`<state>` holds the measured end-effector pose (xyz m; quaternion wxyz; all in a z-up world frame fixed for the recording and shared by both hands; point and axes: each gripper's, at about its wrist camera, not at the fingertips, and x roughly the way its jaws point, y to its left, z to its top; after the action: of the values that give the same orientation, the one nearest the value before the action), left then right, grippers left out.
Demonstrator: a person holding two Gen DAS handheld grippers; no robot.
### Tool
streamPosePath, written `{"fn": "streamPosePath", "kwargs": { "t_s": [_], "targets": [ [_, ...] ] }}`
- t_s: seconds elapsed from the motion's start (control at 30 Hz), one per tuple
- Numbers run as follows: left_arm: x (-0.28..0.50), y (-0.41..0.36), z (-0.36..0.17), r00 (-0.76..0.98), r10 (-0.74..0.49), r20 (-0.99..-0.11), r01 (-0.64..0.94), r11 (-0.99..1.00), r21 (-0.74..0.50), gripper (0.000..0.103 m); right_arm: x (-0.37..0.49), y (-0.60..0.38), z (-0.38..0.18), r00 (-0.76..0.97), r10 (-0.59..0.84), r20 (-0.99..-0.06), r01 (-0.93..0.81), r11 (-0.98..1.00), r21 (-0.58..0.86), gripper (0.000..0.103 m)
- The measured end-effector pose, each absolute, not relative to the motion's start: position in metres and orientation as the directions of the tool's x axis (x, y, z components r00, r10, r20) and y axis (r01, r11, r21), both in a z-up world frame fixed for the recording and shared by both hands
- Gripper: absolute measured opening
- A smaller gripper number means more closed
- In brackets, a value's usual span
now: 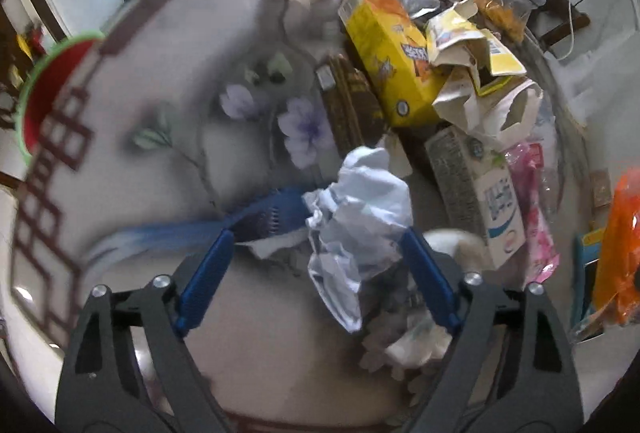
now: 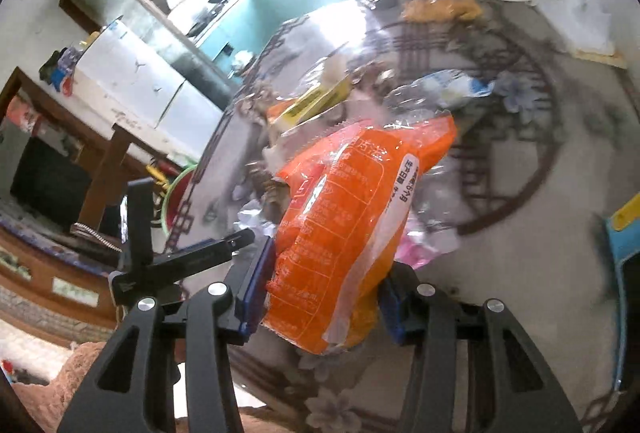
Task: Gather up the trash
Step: 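Carry the orange bag and white paper in both tools over the red bucket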
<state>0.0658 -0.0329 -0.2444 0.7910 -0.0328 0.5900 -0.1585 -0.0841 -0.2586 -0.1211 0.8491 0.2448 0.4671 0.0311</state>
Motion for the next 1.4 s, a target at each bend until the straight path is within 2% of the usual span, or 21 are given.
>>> {"fn": "streamPosePath", "kwargs": {
  "t_s": [0.07,0.1,0.17,0.2,0.23,0.47,0.5,0.53,0.57,0.67,0.7,0.73,0.8,0.9,0.97,1.0,1.03,1.13,1.2,1.3,1.4],
  "targets": [
    [0.067,-0.032,-0.243,0.249,-0.345,-0.905,0.205,0.932,-0.299,0.066,-0.089,-0.259,-0.125,0.561,0.271,-0.782,0.188,0.878,0.440,0.047],
    [0.067,-0.034,-0.239,0.250,-0.377,-0.892,0.215,0.920,-0.329,0.045,-0.090,-0.263,-0.124,0.562,0.268,-0.783,0.191,0.878,0.438,0.047],
    [0.064,-0.038,-0.228,0.274,-0.377,-0.885,0.249,0.916,-0.313,0.030,-0.091,-0.266,-0.122,0.566,0.262,-0.781,0.191,0.881,0.434,0.047],
    [0.062,-0.040,-0.224,0.280,-0.384,-0.880,0.271,0.911,-0.311,0.013,-0.090,-0.264,-0.123,0.571,0.261,-0.779,0.183,0.884,0.430,0.047],
    [0.060,-0.039,-0.218,0.283,-0.401,-0.871,0.287,0.902,-0.322,0.007,-0.088,-0.268,-0.122,0.574,0.260,-0.777,0.176,0.887,0.427,0.047],
    [0.058,-0.005,-0.198,0.325,-0.424,-0.845,0.264,0.899,-0.349,0.009,-0.070,-0.245,-0.113,0.590,0.277,-0.759,0.104,0.906,0.411,0.047],
    [0.060,-0.005,-0.198,0.311,-0.439,-0.843,0.274,0.891,-0.362,0.023,-0.067,-0.242,-0.113,0.587,0.277,-0.761,0.105,0.906,0.411,0.047],
    [0.062,-0.006,-0.200,0.300,-0.447,-0.843,0.280,0.886,-0.370,0.050,-0.066,-0.240,-0.114,0.585,0.275,-0.763,0.108,0.906,0.409,0.047],
    [0.064,-0.009,-0.203,0.293,-0.454,-0.842,0.292,0.881,-0.373,0.064,-0.065,-0.238,-0.114,0.583,0.270,-0.766,0.113,0.907,0.406,0.047],
    [0.075,-0.020,-0.215,0.287,-0.397,-0.872,0.335,0.894,-0.297,0.078,-0.063,-0.234,-0.115,0.585,0.241,-0.775,0.150,0.906,0.396,0.047],
    [0.078,-0.021,-0.219,0.287,-0.374,-0.882,0.340,0.900,-0.271,0.086,-0.061,-0.233,-0.116,0.584,0.229,-0.779,0.168,0.905,0.392,0.047],
    [0.082,-0.022,-0.225,0.283,-0.347,-0.894,0.343,0.907,-0.243,0.087,-0.060,-0.231,-0.116,0.582,0.217,-0.783,0.182,0.904,0.386,0.047],
    [0.091,-0.016,-0.235,0.263,-0.312,-0.913,0.334,0.917,-0.217,0.087,-0.054,-0.224,-0.117,0.580,0.187,-0.793,0.207,0.907,0.366,0.048],
    [0.104,-0.003,-0.244,0.234,-0.355,-0.905,0.349,0.900,-0.263,0.087,-0.042,-0.206,-0.117,0.583,0.142,-0.800,0.231,0.915,0.331,0.048],
    [0.111,0.001,-0.257,0.150,-0.388,-0.909,0.392,0.868,-0.306,0.073,-0.031,-0.192,-0.118,0.574,0.126,-0.809,0.257,0.910,0.324,0.048],
    [0.114,0.004,-0.257,0.134,-0.410,-0.902,0.403,0.854,-0.328,0.058,-0.025,-0.183,-0.115,0.577,0.126,-0.807,0.259,0.909,0.327,0.048],
    [0.117,0.009,-0.254,0.138,-0.427,-0.894,0.420,0.842,-0.338,0.052,-0.019,-0.174,-0.111,0.581,0.114,-0.806,0.256,0.914,0.313,0.048],
    [0.136,0.035,-0.239,0.131,-0.492,-0.860,0.436,0.808,-0.396,0.050,0.004,-0.142,-0.096,0.606,0.094,-0.790,0.240,0.925,0.295,0.048],
    [0.155,0.070,-0.218,0.210,-0.503,-0.839,0.441,0.814,-0.378,0.049,0.026,-0.113,-0.089,0.619,0.119,-0.776,0.205,0.930,0.306,0.048],
    [0.182,0.121,-0.200,0.318,-0.467,-0.825,0.389,0.858,-0.336,0.049,0.059,-0.067,-0.091,0.609,0.173,-0.774,0.136,0.938,0.317,0.048],
    [0.212,0.188,-0.192,0.411,-0.382,-0.828,0.287,0.916,-0.280,0.049,0.099,-0.012,-0.100,0.577,0.262,-0.774,0.038,0.938,0.345,0.048]
  ]
}}
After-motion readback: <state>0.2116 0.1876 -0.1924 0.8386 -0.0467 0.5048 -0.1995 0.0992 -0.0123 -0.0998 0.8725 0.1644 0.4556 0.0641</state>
